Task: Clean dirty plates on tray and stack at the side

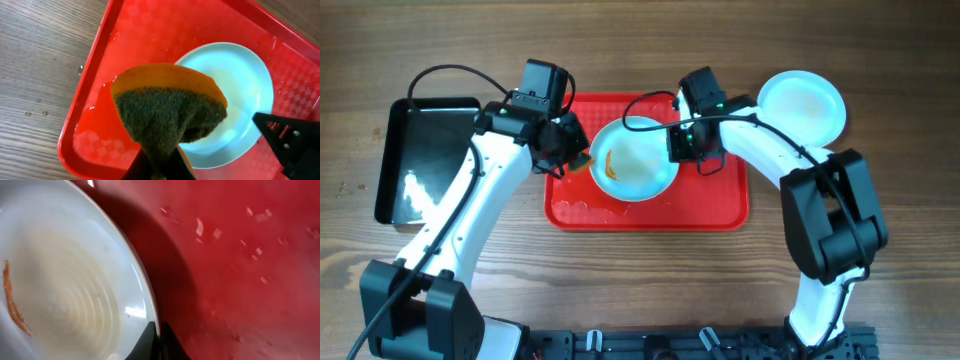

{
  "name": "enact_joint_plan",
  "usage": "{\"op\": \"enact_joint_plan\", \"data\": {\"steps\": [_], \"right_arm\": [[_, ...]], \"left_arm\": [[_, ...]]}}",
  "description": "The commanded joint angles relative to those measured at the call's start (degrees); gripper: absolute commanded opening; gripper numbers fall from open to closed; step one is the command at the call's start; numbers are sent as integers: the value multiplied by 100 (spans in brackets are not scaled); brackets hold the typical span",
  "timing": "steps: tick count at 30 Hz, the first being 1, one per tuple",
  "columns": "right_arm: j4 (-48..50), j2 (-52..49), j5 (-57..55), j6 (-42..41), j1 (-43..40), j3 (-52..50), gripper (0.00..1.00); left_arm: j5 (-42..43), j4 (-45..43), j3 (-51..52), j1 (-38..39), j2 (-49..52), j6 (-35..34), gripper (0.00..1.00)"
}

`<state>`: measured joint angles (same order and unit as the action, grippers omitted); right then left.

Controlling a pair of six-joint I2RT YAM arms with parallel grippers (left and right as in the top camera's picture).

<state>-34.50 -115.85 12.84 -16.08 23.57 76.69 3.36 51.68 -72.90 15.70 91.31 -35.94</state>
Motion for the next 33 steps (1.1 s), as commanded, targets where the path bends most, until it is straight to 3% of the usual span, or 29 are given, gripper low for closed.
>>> {"op": "enact_joint_plan", "data": {"steps": [1,3,17,20,21,22,24,26,28,31,33], "right_arm": [[155,-98,-129,105,337,146,4],[284,-98,-186,-391,461,146,4],[278,-98,-387,-664,496,17,4],[275,-98,-387,-662,496,17,4],[278,-98,-387,-658,496,7,4],[295,-98,-387,-658,496,-15,4],[293,-98,-387,-658,496,-15,4],[295,-98,-387,-649,496,-15,4],[295,-98,-387,-647,496,-17,4],[297,-98,-387,-647,496,-20,5],[297,-98,-387,-643,496,-20,4]], "left_arm": [[70,-229,59,291,76,-50,4],[72,-468,170,428,162,-55,4],[977,-1537,391,616,1921,-219,4],[911,-1541,391,748,2210,306,4],[664,-1460,391,756,2256,586,4],[-385,-1193,391,756,2260,726,4],[-1493,-940,391,754,2260,723,4],[-3289,-592,389,756,2243,726,4],[-4242,-509,389,791,2177,726,4],[-4583,-514,258,809,1930,713,4],[-3974,-638,70,807,1563,680,4]]}}
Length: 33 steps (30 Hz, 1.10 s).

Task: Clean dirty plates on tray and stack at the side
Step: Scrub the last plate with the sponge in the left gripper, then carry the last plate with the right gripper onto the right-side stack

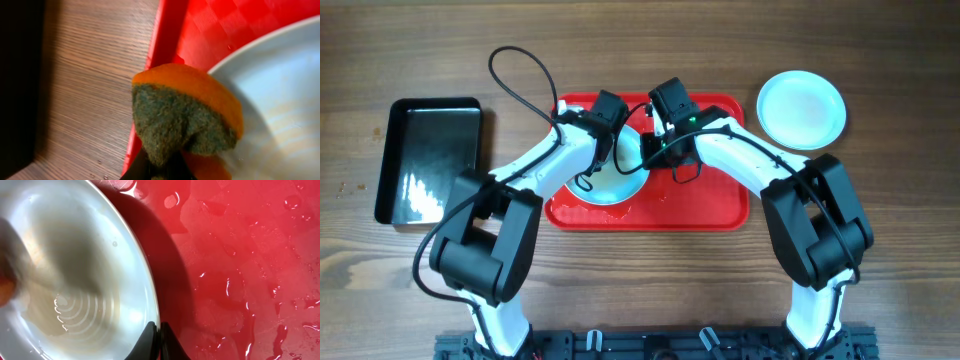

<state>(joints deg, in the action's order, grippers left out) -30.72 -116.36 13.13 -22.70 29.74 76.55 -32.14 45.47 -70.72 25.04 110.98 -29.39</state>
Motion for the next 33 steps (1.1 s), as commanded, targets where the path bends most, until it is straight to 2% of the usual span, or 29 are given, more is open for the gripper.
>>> {"op": "enact_joint_plan", "data": {"steps": [1,2,4,7,8,15,17,19,23,26,28,30,31,33], "right_arm": [[-83,-48,-417,20,-120,-7,4],[-85,-48,-415,20,-120,-7,4],[-83,-48,-417,22,-120,-7,4],[-79,-48,-415,20,-120,-7,4],[-74,-48,-413,17,-120,-7,4],[-76,-48,-415,17,-120,-7,4],[-79,-48,-415,22,-120,-7,4],[-81,-48,-415,20,-120,-7,4],[-79,-48,-417,20,-120,-7,4],[-81,-48,-417,20,-120,-7,4],[-83,-48,-439,20,-120,-9,4],[-85,-33,-481,17,-120,0,4],[-90,15,-485,22,-120,26,4],[-264,175,-763,28,-127,197,4]], "left_arm": [[125,-179,-168,-157,-612,24,4],[638,-317,-168,-190,-800,24,4],[2476,-748,-168,-380,-1207,24,4],[4675,-1086,-157,-654,-1134,22,4],[4935,-1088,-157,-658,-1012,24,4],[4892,-1082,-151,-544,177,72,4],[4356,-1027,-151,-544,317,72,4],[2920,-734,-151,-544,315,72,4],[647,-203,-153,-544,227,70,4],[-208,-129,-166,-538,-17,68,4],[-352,-81,-168,-540,-411,63,4],[-181,50,-168,-542,-1043,-345,4],[131,122,-168,-575,-1416,-466,4],[1351,221,-168,-758,-2109,-472,4]]}}
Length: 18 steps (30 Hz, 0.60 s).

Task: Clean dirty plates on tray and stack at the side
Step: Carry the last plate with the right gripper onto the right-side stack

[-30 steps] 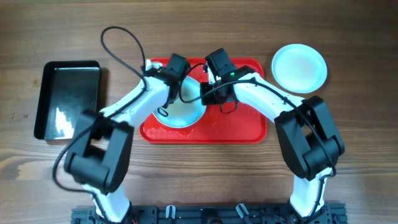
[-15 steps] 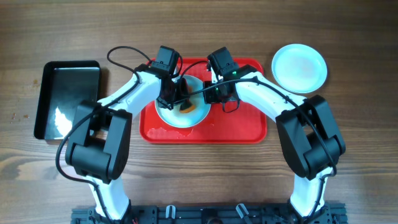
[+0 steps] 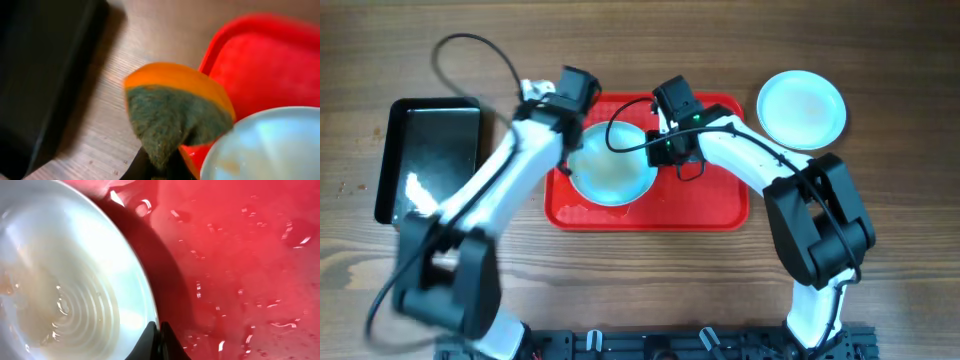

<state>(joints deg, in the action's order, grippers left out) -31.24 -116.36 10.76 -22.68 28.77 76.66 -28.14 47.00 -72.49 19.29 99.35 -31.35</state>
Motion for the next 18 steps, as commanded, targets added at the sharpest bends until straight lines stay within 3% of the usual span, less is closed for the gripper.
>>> {"op": "enact_joint_plan", "data": {"steps": [1,3,9,13,18], "right_arm": [[-382,332,-787,168,-28,319,5],[-981,957,-1733,549,-28,802,4],[-1508,2116,-4485,2452,656,1303,4],[-1464,2208,-6092,3565,1215,1300,4],[-634,2208,-7967,4894,1873,1300,4]], "left_arm": [[1878,136,9,-356,-1228,-273,4],[3521,367,28,-643,-1314,-190,4],[3615,155,566,-616,-879,-214,4],[3775,98,590,-564,-680,-212,4],[3775,72,590,-553,-671,-212,5]]}}
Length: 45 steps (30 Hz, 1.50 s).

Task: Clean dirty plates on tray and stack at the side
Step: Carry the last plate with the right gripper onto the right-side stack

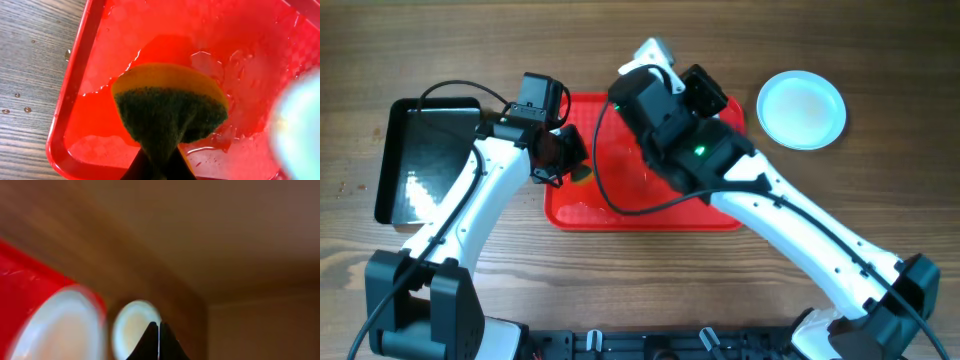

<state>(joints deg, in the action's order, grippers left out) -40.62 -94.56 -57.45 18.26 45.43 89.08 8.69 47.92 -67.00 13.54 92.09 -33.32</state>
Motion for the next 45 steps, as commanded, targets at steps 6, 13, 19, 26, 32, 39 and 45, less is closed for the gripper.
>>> {"op": "enact_joint_plan", "data": {"steps": [6,13,19,26,32,39,45], "right_arm": [[-72,28,68,-841,133,55,4],[-2092,28,3585,-4138,-2223,55,57],[-2900,398,4170,-5049,-4975,-662,100],[-1182,1790,6590,-4271,-7171,-3722,93],[-70,1790,6502,-5563,-7176,-5421,78],[297,1746,6323,-6043,-7176,-5713,42],[590,1316,6585,-5713,-7165,-5858,4]], "left_arm": [[92,-33,42,22,55,-15,5],[90,-37,42,22,55,-15,5],[90,-96,42,22,55,-15,5],[92,-151,42,22,55,-13,5],[92,-162,42,22,55,-13,6],[90,-190,42,22,55,-13,6],[90,-192,42,22,55,-13,7]]}}
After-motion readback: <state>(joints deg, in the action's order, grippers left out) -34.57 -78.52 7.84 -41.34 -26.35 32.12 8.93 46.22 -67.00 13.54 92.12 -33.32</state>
